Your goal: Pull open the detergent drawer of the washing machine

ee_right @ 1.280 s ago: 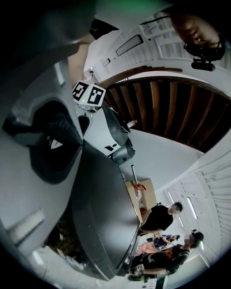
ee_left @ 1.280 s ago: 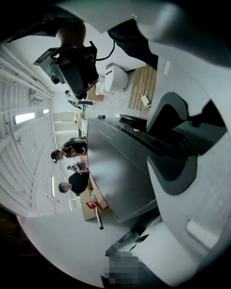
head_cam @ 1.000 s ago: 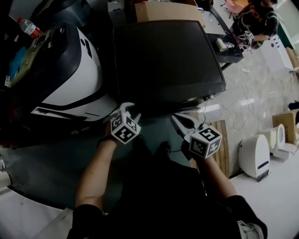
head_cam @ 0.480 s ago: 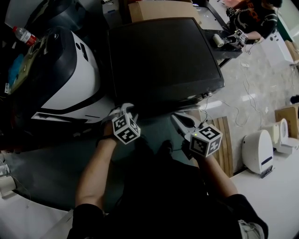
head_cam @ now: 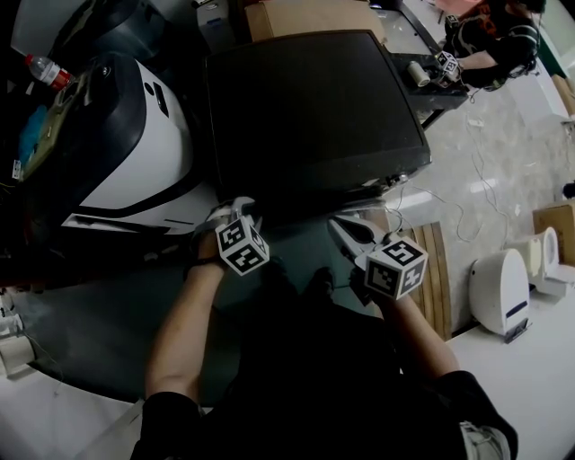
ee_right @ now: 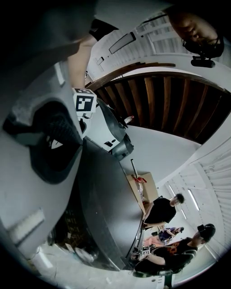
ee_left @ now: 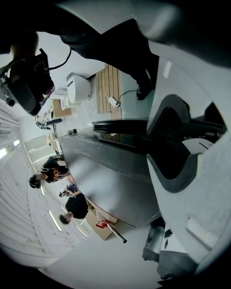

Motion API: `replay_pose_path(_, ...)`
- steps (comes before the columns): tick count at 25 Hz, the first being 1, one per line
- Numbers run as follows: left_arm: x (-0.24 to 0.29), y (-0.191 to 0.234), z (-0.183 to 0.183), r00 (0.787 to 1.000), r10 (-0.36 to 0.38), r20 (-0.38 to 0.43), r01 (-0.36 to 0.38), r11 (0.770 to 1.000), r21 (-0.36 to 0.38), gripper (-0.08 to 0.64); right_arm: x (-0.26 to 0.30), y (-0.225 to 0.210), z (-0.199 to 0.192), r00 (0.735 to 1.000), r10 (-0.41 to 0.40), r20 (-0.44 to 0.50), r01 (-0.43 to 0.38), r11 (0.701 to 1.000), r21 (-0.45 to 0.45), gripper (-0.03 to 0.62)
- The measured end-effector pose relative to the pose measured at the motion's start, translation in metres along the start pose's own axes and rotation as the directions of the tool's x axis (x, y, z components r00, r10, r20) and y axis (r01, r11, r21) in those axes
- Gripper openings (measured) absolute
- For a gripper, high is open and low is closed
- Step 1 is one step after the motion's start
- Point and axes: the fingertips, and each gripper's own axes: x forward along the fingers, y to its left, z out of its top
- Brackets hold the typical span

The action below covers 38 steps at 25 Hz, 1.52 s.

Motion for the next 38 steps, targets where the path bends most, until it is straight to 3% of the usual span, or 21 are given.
replay_pose_path(4, 0.002, 0.001, -0.002, 1.0, 0.009, -0.022, -0.008, 1.0, 0.028, 0.113, -0.001, -0.002, 0.0, 1.0, 0.006, -0.002, -0.006, 1.0, 0.0, 0.003)
replay_pose_path(10, 0.005, 0.009, -0.003, 0.995, 0.029, -0.096, -0.019, 0.995, 0.099, 0.026, -0.004, -0.002, -0.003, 1.0, 0.022, -0.006, -0.022, 1.0, 0.002, 0.003)
replay_pose_path(14, 0.007, 0.006, -0.001, 0.99, 0.041, -0.133, -0.023, 0.991, 0.132, 0.025, -0.01, -0.001, -0.009, 0.999, 0.036, -0.01, -0.036, 0.999, 0.001, 0.003)
replay_pose_path(21, 0.002, 0.0, 0.002, 0.987, 0.023, -0.156, -0.018, 0.999, 0.039, 0.021, -0.035, -0.003, -0.015, 0.999, 0.052, -0.007, -0.052, 0.999, -0.004, 0.003)
replay_pose_path(28, -0.003, -0.018, 0.002, 0.983, 0.02, -0.182, -0.014, 0.999, 0.029, 0.026, -0.059, -0.016, -0.027, 0.998, 0.053, -0.015, -0.053, 0.999, 0.013, 0.003)
replay_pose_path(32, 0.001, -0.018, 0.002, 0.98, 0.018, -0.198, -0.013, 1.0, 0.022, 0.09, -0.064, -0.015, -0.027, 0.999, 0.046, -0.006, -0.046, 0.999, 0.017, 0.003)
replay_pose_path(34, 0.006, -0.021, -0.001, 0.978, 0.001, -0.209, 0.003, 1.0, 0.016, 0.164, -0.067, -0.014, -0.024, 0.999, 0.038, 0.005, -0.038, 0.999, 0.017, 0.003)
replay_pose_path(38, 0.009, -0.025, -0.006, 0.979, -0.012, -0.202, 0.016, 1.0, 0.02, 0.131, -0.072, -0.012, -0.021, 1.0, 0.016, 0.019, -0.016, 1.0, 0.014, 0.003)
